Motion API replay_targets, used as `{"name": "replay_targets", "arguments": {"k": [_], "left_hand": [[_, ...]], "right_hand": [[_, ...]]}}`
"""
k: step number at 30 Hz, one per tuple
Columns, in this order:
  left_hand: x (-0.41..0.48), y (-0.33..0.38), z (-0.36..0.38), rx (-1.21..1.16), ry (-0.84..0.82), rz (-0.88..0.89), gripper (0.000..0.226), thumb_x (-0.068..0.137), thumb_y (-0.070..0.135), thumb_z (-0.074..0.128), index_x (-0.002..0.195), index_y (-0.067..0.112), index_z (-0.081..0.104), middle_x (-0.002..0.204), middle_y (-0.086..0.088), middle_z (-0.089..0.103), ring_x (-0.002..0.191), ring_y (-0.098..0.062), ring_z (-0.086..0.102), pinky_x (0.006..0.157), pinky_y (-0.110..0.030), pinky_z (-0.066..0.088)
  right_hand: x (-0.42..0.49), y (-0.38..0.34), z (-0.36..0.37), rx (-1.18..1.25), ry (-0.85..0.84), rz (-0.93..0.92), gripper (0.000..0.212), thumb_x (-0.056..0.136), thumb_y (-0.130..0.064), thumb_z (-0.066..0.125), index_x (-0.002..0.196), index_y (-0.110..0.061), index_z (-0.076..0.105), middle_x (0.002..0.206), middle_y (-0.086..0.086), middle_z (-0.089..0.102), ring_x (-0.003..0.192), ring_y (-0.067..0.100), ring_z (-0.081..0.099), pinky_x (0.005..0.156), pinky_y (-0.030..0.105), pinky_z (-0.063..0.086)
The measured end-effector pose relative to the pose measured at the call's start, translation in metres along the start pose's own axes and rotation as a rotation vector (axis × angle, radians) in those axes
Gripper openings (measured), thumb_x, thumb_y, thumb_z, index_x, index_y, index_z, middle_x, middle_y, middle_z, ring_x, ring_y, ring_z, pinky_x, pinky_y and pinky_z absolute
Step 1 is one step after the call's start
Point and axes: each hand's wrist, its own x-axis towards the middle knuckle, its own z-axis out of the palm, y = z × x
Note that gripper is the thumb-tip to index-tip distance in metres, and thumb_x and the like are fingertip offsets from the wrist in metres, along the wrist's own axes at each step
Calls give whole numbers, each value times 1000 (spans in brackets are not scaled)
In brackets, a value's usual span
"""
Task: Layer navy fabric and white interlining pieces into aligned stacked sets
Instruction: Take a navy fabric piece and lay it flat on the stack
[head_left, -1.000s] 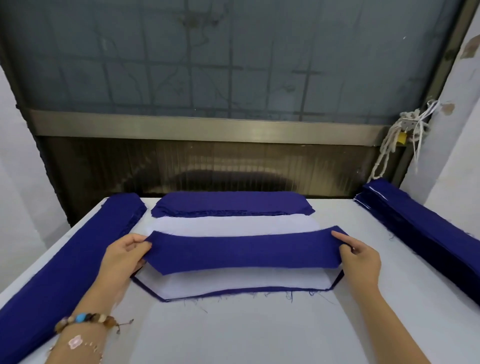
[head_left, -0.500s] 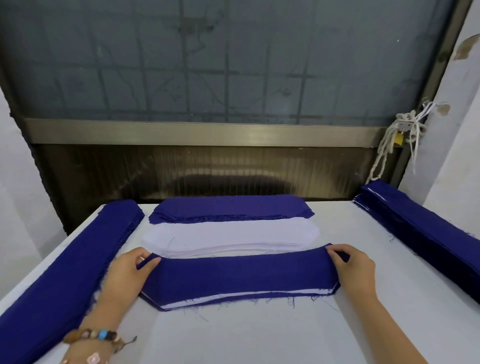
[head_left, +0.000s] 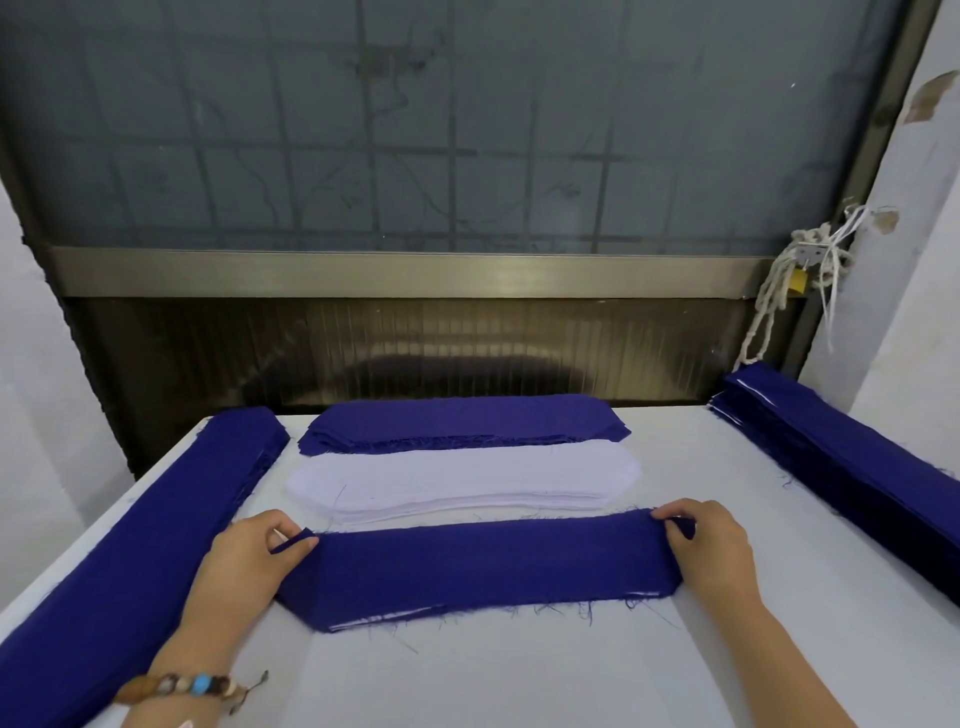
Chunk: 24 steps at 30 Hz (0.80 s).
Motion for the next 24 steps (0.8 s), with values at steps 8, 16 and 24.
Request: {"name": "replay_targets", "arguments": {"k": [8,16,24], "left_hand": [[3,-3,2,-31,16,-6,18,82,20,75,71,18,62,62,-4,61,63,-21,58,54,-29,45],[4,-4,3,-30,19,14,15,85,17,72,74,19,63,72,-1,63,70,-18,59,65,-35,51],[3,-2,2,48,79,82,22,83,11,74,85,28,60,90,3,56,84,-16,53,65,-26,42]], "right_hand": [[-2,-1,-1,-61,12,7,26,91,-5,52,89,-26,68,100,0,58,85,19,54,75,29,40],[-4,-2,2,-90,6,16,24,94,-8,48,92,-24,66,101,1,55,80,20,52,69,29,37],[-6,-4,-3,-206,116,-78,21,86,-2,59,90,-19,70,99,4,52,90,23,44,74,35,43]]}}
